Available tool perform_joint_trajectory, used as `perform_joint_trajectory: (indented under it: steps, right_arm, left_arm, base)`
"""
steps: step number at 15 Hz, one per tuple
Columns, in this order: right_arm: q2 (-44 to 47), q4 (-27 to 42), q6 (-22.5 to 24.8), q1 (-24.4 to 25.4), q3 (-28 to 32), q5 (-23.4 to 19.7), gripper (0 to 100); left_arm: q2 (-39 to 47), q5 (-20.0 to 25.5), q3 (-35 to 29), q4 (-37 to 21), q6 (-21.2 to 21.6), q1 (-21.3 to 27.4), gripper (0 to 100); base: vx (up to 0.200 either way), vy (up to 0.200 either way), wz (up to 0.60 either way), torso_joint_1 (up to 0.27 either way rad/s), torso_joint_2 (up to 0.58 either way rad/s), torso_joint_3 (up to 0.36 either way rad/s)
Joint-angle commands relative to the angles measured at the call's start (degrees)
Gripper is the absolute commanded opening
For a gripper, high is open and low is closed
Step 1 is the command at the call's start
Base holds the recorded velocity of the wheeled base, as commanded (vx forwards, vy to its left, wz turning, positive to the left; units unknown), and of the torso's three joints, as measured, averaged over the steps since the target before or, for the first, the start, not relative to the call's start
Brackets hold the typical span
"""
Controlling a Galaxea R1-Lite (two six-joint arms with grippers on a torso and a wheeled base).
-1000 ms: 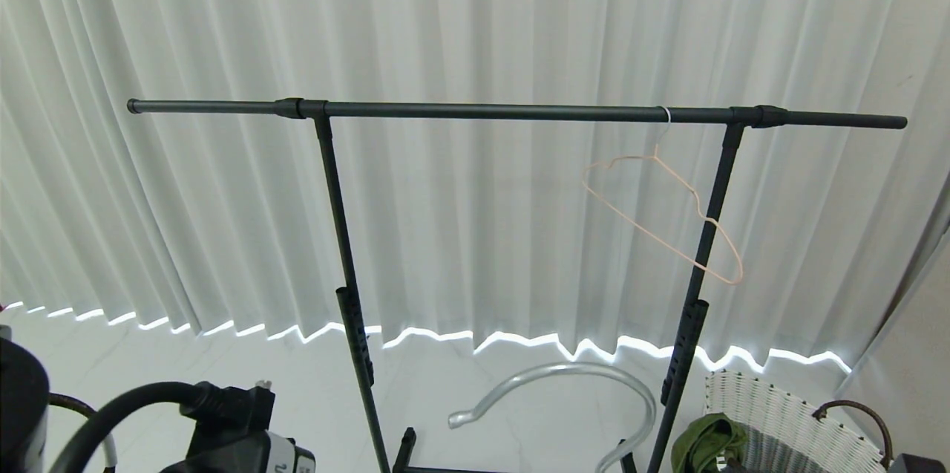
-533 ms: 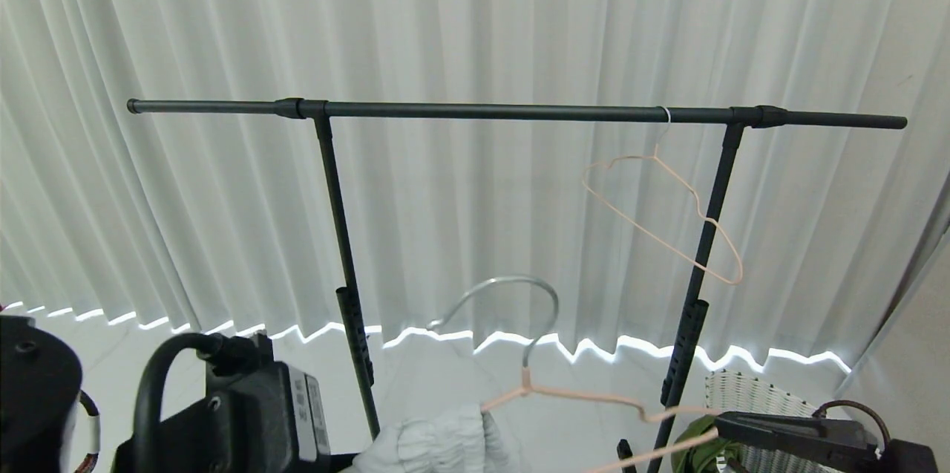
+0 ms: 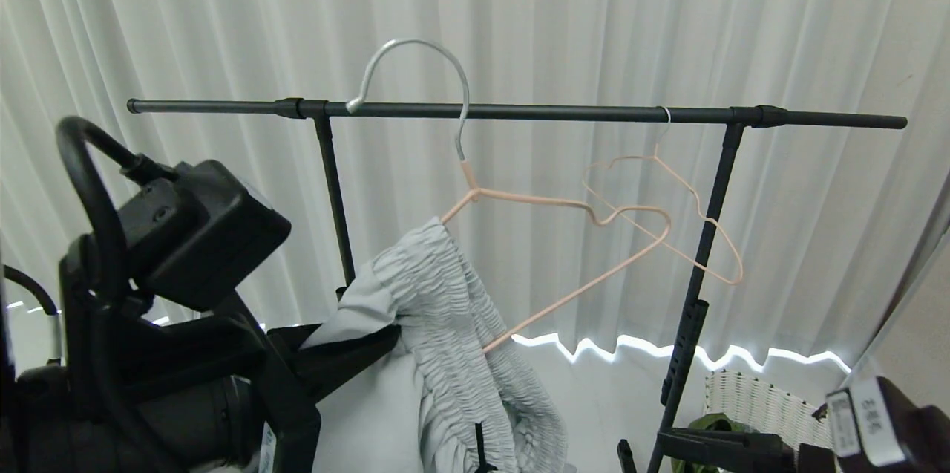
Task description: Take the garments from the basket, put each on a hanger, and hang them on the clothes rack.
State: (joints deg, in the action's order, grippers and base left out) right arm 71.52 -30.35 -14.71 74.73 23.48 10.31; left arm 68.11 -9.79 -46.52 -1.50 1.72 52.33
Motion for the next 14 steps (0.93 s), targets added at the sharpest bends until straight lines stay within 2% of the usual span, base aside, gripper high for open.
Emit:
perform_joint_trajectory:
  steps: [1, 4, 8, 10, 11, 14]
  right_arm:
    - [6.88, -0.06, -3.48, -2.75, 3.33, 0.06, 100]
    - [13.91, -0.06, -6.82, -10.48, 7.28, -0.03, 100]
    - [18.39, -0.41, -7.96, -11.89, 9.83, 0.15, 100]
    - [18.83, -0.41, -7.96, -11.80, 9.48, 0.23, 100]
    - [18.74, -0.41, -7.96, -11.80, 9.22, 0.41, 0]
    - [18.57, -0.32, -7.96, -12.94, 8.78, 4.63, 0]
  left_arm:
    - [-0.35, 0.03, -1.73, 0.01, 0.13, 0.05, 0]
    - [-0.35, 0.21, -4.55, 0.01, 0.21, 0.31, 0]
    - [-0.35, 0.30, -5.25, 0.18, 0.21, 1.10, 0]
    - [-0.17, 0.21, -5.25, 2.29, 0.39, 1.10, 0]
    - [-0.17, 0.21, -5.16, 2.47, 0.39, 1.10, 0]
    - [-0.26, 0.12, -4.81, 2.47, 0.48, 1.02, 0]
  base:
    - [0.000, 0.000, 0.00, 0.000, 0.00, 0.000]
    - [0.000, 0.000, 0.00, 0.000, 0.00, 0.000]
    - [0.000, 0.000, 0.00, 0.000, 0.00, 0.000]
    - [0.000, 0.000, 0.00, 0.000, 0.00, 0.000]
    - [0.000, 0.000, 0.00, 0.000, 0.00, 0.000]
    - [0.000, 0.000, 0.00, 0.000, 0.00, 0.000]
